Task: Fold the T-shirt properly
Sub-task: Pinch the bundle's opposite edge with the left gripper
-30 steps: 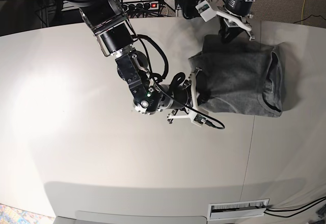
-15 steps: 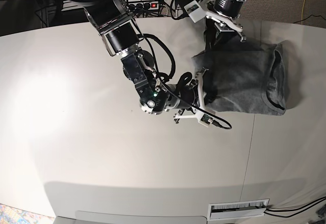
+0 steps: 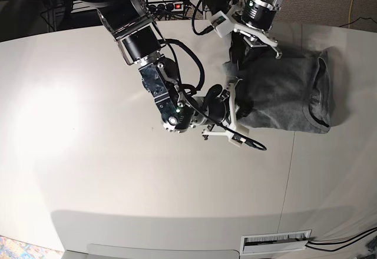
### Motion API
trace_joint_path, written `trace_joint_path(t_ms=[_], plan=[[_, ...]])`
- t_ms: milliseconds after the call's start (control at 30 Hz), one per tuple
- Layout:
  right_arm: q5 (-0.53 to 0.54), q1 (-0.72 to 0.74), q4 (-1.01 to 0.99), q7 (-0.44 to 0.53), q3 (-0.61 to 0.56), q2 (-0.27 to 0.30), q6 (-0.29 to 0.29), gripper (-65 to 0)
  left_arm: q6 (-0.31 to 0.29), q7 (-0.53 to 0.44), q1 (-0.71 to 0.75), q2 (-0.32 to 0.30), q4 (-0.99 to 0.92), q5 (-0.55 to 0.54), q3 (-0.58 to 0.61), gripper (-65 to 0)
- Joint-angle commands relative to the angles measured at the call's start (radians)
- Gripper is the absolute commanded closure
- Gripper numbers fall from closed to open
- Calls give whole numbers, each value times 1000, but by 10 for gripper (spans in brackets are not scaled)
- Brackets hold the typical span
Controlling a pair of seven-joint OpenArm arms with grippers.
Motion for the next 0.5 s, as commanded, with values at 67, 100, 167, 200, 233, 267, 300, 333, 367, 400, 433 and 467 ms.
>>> trace_joint_path(t_ms=[67, 100, 167, 200, 233, 267, 300, 333, 367, 400, 433, 467], plan=[[17, 25, 14, 22, 2, -11, 1, 0, 9, -15, 6, -3, 21, -21, -1, -194], [17, 25, 14, 23, 2, -11, 1, 0, -4, -15, 9, -2, 21, -28, -1, -193], [17, 25, 14, 23, 2, -11, 1, 0, -12, -15, 9, -3, 21, -29, 5, -193], [17, 25, 14, 23, 2, -11, 1, 0, -13, -14, 9, -3, 21, -29, 13, -193], [17, 25, 14, 23, 2, -11, 1, 0, -16, -15, 9, -3, 21, -29, 27, -193], [17, 25, 14, 23, 2, -11, 1, 0, -27, -15, 8, -3, 21, -29, 43, -193], [17, 25, 14, 24, 2, -11, 1, 0, -31, -15, 8, -3, 18, -28, 61, -193], [17, 25, 14, 23, 2, -11, 1, 0, -31, -14, 8, -3, 11, -12, 79, -193], [17, 25, 14, 23, 2, -11, 1, 0, -30, -14, 1, -3, -2, 11, 95, -193], [17, 25, 14, 22, 2, -11, 1, 0, -29, -14, -12, -3, -21, 21, 106, -192], [17, 25, 14, 22, 2, -11, 1, 0, -27, -12, -28, -3, -48, 26, 113, -192], [17, 25, 14, 22, 2, -11, 1, 0, -27, -5, -43, -3, -75, 31, 118, -192]])
